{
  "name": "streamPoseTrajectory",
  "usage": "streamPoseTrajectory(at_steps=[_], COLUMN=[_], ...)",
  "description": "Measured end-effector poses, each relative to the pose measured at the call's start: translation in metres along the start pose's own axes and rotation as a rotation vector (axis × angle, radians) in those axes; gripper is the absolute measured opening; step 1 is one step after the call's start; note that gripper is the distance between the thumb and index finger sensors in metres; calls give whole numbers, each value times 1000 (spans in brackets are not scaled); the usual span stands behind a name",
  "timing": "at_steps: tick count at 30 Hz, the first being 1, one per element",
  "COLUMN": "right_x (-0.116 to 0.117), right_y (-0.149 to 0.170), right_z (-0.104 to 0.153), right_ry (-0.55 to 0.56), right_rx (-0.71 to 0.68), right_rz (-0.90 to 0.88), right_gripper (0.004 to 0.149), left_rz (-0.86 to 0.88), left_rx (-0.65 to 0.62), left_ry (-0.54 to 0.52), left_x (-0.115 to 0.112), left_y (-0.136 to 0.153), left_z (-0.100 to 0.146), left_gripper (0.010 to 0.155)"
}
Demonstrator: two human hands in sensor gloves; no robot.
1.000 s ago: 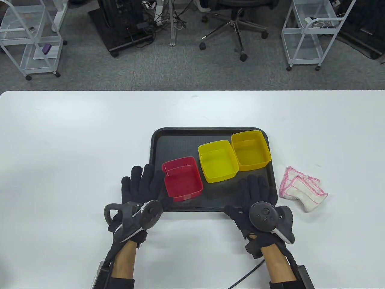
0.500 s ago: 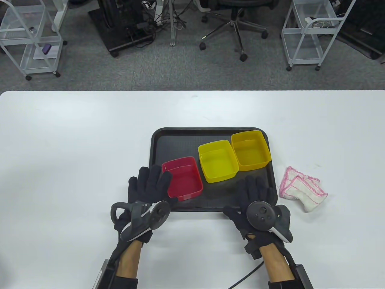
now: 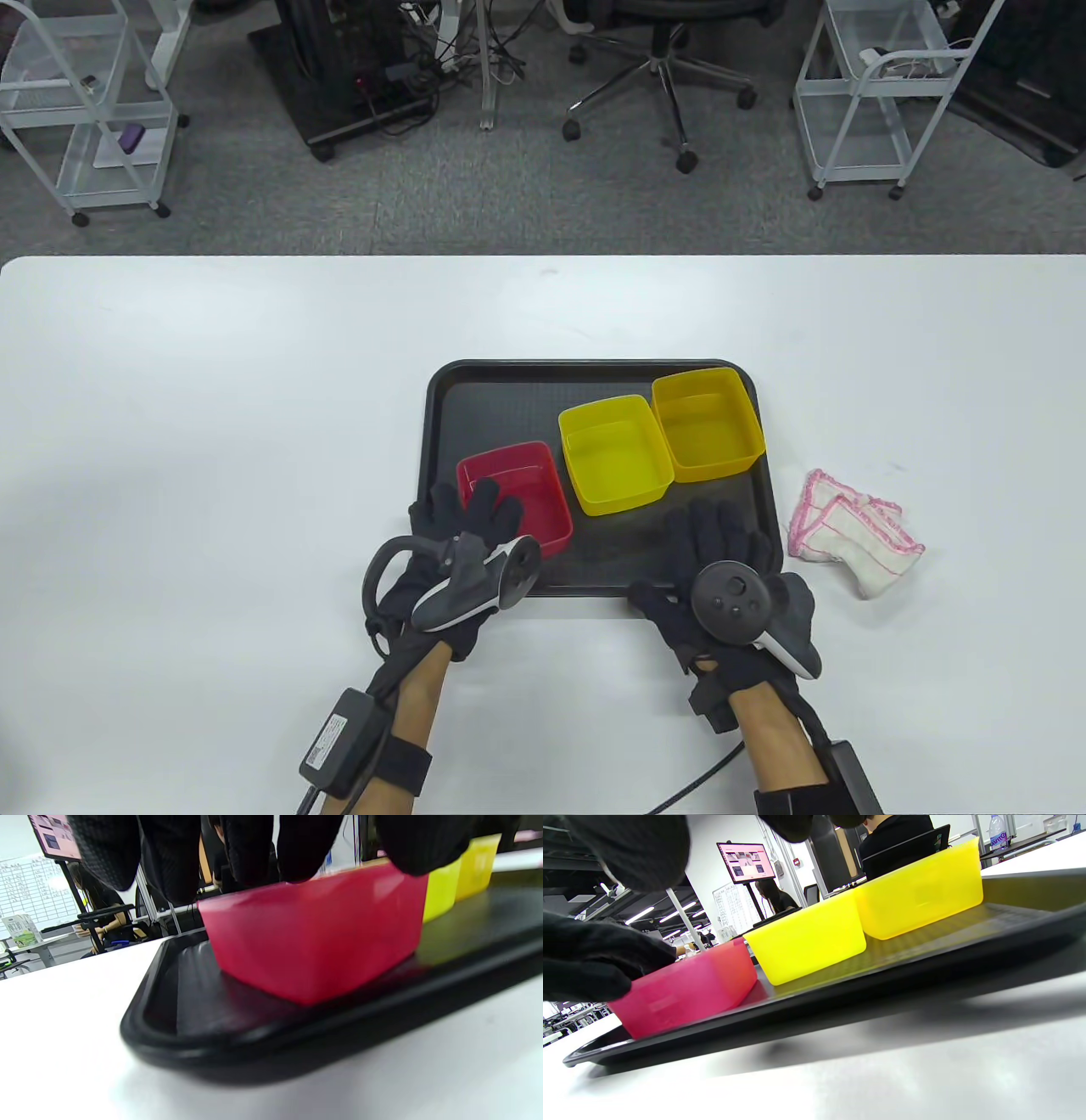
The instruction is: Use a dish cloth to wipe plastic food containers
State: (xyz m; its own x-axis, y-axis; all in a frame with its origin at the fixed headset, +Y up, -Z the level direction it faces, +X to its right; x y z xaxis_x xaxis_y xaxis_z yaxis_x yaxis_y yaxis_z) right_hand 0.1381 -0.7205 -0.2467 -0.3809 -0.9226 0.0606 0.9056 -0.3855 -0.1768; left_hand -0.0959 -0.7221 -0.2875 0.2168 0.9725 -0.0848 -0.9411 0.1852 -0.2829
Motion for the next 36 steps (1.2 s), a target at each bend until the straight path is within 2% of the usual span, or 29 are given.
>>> streamPoseTrajectory(at_steps=[5, 9, 13, 17, 20, 24, 28, 32, 36], right_x=[4, 4, 4, 2, -3, -19, -47, -67, -72], right_y=[1, 1, 2, 4, 9, 23, 51, 85, 123], right_z=[-1, -1, -1, -1, -1, 1, 2, 3, 1], right_ry=[-20, -26, -24, -18, 10, 78, 166, 148, 59], right_rx=[5, 8, 9, 15, 49, 96, 206, 305, 402], right_rz=[3, 0, -8, -21, -21, -61, 18, 176, 171], right_gripper=[84, 84, 83, 84, 82, 82, 84, 84, 81], left_rz=[-40, -39, -10, 16, -3, 95, 160, 205, 78], left_rx=[-2, -6, 10, 26, 21, -12, -52, -61, -68], left_ry=[74, 95, 71, 29, 3, -104, -249, -317, -340], left_x=[-19, -25, -28, -25, -15, 18, 54, 58, 56], left_y=[-4, -7, -8, -8, -7, 0, 9, 15, 8], left_z=[-9, -13, -15, -14, -10, 11, 39, 50, 49], left_gripper=[68, 65, 57, 42, 40, 39, 39, 38, 38])
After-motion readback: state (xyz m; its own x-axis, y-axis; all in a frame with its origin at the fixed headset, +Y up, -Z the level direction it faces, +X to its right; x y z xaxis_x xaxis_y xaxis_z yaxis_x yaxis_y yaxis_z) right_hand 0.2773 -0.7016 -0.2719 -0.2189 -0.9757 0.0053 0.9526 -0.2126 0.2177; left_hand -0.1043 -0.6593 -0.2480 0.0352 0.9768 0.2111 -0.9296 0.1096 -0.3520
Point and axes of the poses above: the tracker on the back of each hand, its own y axis roughly to the little-finger side, its own z axis roughly from the fingertips to the wrist, x = y × z, the point moved 5 cm from there along -z, roughly from the wrist to the fingertips, and after that the axes turned 3 degrees about z, right-handed, at the moved point
